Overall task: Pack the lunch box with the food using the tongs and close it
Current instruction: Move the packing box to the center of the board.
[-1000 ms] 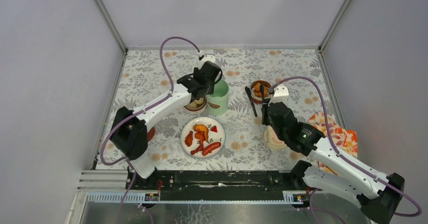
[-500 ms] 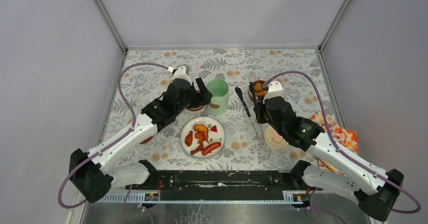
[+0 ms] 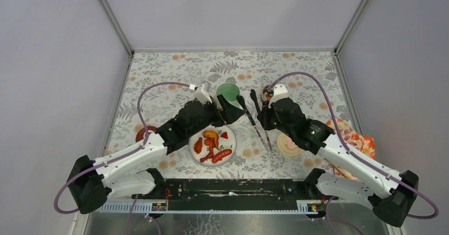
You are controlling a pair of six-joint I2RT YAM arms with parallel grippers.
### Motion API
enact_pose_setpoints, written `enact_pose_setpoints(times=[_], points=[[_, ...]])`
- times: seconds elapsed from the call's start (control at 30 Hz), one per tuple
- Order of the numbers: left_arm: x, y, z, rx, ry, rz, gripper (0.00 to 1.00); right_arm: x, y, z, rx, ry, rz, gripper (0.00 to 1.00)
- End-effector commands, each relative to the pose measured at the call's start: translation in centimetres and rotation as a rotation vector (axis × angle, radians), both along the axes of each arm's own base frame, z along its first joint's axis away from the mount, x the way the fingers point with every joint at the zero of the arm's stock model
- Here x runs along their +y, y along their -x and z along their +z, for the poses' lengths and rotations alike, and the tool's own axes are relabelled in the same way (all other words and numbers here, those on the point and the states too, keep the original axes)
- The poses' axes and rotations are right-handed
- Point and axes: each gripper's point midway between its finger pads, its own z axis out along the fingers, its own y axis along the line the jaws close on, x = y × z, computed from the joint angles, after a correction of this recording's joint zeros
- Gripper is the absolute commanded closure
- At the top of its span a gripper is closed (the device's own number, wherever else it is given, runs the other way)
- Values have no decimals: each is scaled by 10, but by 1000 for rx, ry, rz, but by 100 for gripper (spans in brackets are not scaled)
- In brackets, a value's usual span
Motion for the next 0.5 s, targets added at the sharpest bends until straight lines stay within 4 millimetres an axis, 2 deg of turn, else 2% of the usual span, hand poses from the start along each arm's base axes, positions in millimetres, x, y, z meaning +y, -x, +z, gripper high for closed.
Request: enact_pose_setpoints(times=[0.0, 0.2, 0.4, 0.47], points=[[-20, 1, 37, -65, 179, -23, 9, 22, -7, 39, -52, -132, 35, 100], [-33, -4, 28, -18, 216, -22, 10, 35, -5, 36, -32, -172, 70, 100], [-41, -4, 19, 33, 253, -26, 26, 42, -7, 40, -37, -194, 87, 100], [-38, -4, 17, 48, 273, -7, 35, 45, -7, 40, -38, -199, 94, 100]])
